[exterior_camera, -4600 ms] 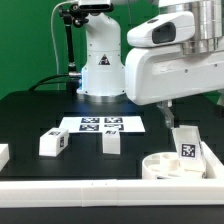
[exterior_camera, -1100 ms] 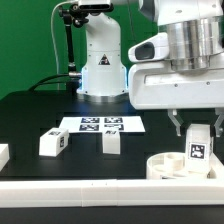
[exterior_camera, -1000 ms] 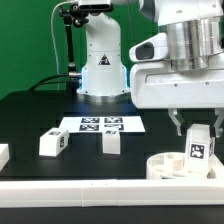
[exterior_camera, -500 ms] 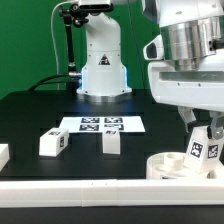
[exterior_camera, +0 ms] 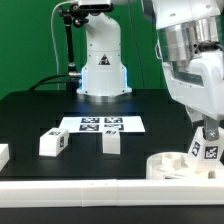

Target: Assemble stool

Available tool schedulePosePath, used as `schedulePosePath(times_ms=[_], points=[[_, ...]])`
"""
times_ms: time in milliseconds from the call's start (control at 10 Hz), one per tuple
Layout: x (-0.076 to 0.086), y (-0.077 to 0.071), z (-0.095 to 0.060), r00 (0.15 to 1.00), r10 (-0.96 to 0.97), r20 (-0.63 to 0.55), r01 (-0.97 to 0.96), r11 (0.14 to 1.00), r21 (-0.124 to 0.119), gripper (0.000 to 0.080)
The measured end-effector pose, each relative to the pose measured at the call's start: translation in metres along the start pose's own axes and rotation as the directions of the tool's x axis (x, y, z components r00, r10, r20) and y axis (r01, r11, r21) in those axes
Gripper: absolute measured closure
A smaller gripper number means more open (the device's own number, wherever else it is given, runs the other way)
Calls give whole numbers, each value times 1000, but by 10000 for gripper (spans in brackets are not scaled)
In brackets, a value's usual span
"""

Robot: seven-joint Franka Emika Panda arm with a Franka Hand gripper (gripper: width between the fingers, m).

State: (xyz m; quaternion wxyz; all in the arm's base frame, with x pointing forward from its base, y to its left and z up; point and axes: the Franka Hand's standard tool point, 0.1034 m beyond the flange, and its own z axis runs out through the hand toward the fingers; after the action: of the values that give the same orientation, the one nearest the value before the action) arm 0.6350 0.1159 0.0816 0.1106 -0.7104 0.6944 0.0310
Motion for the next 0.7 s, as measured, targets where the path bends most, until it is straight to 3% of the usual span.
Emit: schedulePosePath(times_ms=[700], points=[[-3, -1, 0, 927, 373, 40, -373, 928, -2, 459]])
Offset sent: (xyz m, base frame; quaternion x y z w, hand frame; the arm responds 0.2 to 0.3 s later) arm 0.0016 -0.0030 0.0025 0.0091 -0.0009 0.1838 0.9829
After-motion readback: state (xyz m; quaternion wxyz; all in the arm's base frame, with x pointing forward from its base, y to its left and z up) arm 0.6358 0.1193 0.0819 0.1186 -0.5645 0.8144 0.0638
